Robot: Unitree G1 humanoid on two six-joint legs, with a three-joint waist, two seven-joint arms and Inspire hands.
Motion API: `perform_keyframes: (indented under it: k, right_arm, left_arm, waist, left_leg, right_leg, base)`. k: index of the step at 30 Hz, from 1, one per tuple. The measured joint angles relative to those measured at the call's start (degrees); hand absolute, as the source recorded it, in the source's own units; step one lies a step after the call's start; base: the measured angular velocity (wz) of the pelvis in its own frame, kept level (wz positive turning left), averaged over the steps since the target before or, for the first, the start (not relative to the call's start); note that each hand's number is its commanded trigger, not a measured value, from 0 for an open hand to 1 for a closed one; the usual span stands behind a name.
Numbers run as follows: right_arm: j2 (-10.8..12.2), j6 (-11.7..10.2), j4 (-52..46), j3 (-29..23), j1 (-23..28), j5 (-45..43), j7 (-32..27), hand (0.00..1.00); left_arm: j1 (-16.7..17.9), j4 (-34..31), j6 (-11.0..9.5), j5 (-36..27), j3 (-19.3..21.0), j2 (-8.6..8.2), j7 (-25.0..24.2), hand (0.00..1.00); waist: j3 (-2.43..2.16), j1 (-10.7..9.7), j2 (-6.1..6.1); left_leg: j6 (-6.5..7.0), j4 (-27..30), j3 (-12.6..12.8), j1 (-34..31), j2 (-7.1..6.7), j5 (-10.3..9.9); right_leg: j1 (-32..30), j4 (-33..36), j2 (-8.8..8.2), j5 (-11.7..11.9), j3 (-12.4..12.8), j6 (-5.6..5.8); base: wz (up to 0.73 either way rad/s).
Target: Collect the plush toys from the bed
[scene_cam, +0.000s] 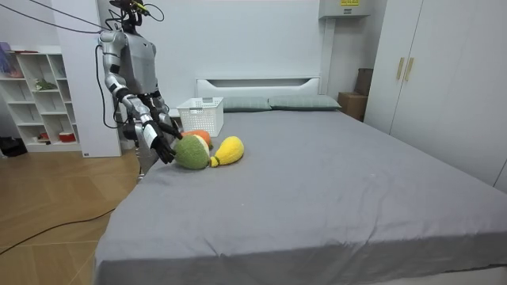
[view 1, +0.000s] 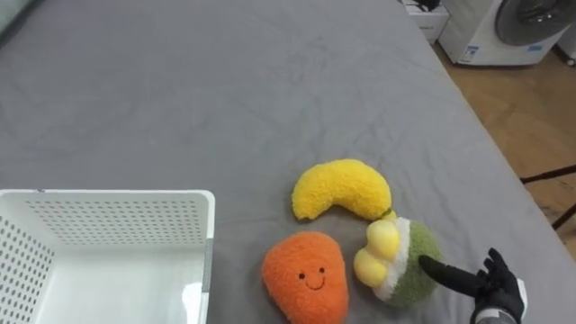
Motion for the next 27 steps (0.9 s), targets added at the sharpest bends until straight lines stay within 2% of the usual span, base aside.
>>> perform_keyframes:
  k: [12, 20, 27]
  right_arm:
    - [-0.01, -0.09, -6.4, 1.99, 0.09, -2.74, 1.25, 0.0]
    - [-0.01, -0.09, -6.44, 2.26, 0.09, -7.12, 1.4, 0.0]
    - [-0.01, -0.03, -4.51, 2.31, 0.69, -7.28, 2.73, 0.0]
  left_arm:
    - [-0.13, 0.06, -0.01, 1.14, -0.06, -0.23, 0.56, 0.0]
    - [0.07, -0.36, 0.02, 3.05, -0.11, -0.24, 0.62, 0.0]
    - [0.07, -0.42, 0.27, 3.65, 0.11, -0.25, 0.52, 0.0]
  waist:
    - [-0.08, 0.78, -0.33]
    - [0.02, 1.37, -0.52]
    - [0.13, 1.32, -0.98]
  left_leg:
    - [0.0, 0.13, 0.02, 0.03, -0.05, 0.01]
    - [0.0, 0.08, -0.29, -0.38, -0.05, 0.0]
    - [0.0, 0.32, -0.98, -0.11, -0.09, 0.01]
  right_leg:
    - [-0.01, -0.06, -0.01, 0.04, 0.01, -0.05]
    - [0.28, -0.08, -0.07, 0.03, -0.16, -0.05]
    - [0.78, -0.38, -0.16, 0.02, -0.42, -0.04]
  base:
    - [0.0]
    - [0.0]
    - [0.04]
